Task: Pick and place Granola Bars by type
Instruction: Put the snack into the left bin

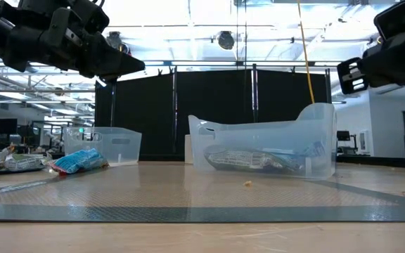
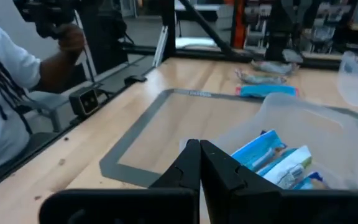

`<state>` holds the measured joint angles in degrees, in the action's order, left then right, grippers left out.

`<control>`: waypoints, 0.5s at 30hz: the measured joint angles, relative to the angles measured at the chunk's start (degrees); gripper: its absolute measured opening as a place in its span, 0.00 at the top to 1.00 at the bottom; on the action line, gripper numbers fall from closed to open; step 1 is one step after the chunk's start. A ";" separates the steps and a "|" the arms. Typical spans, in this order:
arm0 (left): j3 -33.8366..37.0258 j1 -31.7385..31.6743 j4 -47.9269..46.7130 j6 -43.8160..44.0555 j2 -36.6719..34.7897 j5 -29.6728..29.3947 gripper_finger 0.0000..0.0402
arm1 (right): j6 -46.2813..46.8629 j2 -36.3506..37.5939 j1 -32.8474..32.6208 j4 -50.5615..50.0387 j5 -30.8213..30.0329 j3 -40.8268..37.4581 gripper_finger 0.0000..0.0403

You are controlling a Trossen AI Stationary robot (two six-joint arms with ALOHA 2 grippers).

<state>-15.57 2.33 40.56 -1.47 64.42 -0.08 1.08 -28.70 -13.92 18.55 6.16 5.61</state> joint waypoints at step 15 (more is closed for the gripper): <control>0.00 0.02 -0.07 0.44 0.00 0.09 0.98 | -5.12 13.00 7.76 -8.04 3.03 -2.41 1.00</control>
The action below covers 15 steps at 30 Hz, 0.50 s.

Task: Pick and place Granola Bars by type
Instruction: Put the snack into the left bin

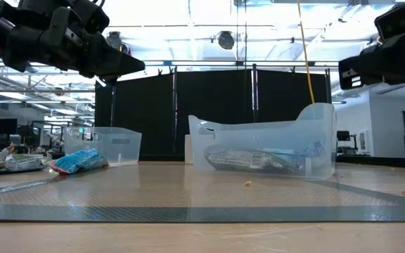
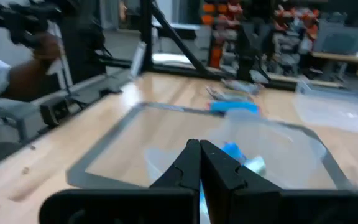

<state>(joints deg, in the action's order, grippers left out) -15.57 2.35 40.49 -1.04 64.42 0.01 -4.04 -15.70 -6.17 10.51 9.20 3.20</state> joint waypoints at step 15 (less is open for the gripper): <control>0.00 -0.02 0.00 0.17 0.00 0.15 0.98 | -1.67 5.61 10.04 -4.41 -0.12 -0.15 1.00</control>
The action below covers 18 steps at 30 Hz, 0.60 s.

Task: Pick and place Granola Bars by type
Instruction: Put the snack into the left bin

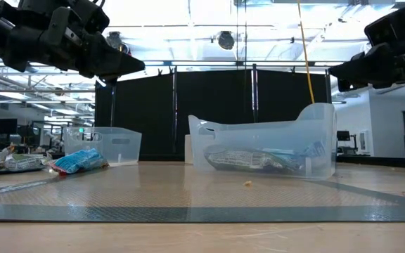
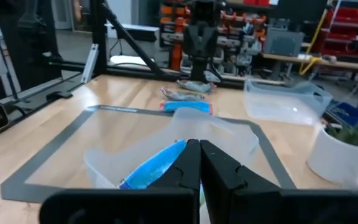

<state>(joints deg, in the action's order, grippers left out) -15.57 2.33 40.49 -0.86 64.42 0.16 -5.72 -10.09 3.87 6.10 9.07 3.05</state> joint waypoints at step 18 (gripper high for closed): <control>0.00 0.00 -0.07 3.95 0.00 0.83 0.92 | 11.04 2.25 1.43 -0.47 -7.57 -2.19 1.00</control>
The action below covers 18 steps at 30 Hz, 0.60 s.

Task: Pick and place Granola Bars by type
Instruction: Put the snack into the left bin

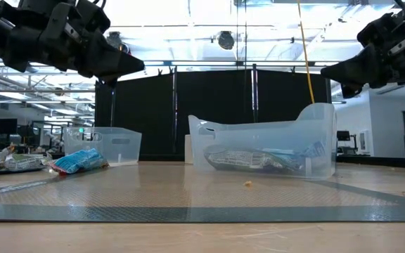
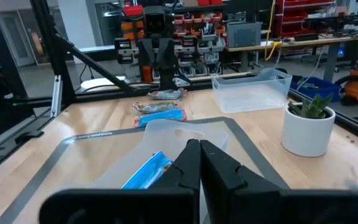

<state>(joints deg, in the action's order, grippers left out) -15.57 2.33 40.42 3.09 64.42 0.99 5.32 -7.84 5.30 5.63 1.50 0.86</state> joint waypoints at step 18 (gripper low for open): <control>-21.57 0.94 -52.58 34.93 3.00 -10.94 0.96 | 0.01 0.00 -0.02 0.00 0.02 0.00 1.00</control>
<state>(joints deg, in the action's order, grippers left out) -37.15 3.27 -12.16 38.02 67.42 -9.95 5.32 -7.84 5.28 5.63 1.52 0.86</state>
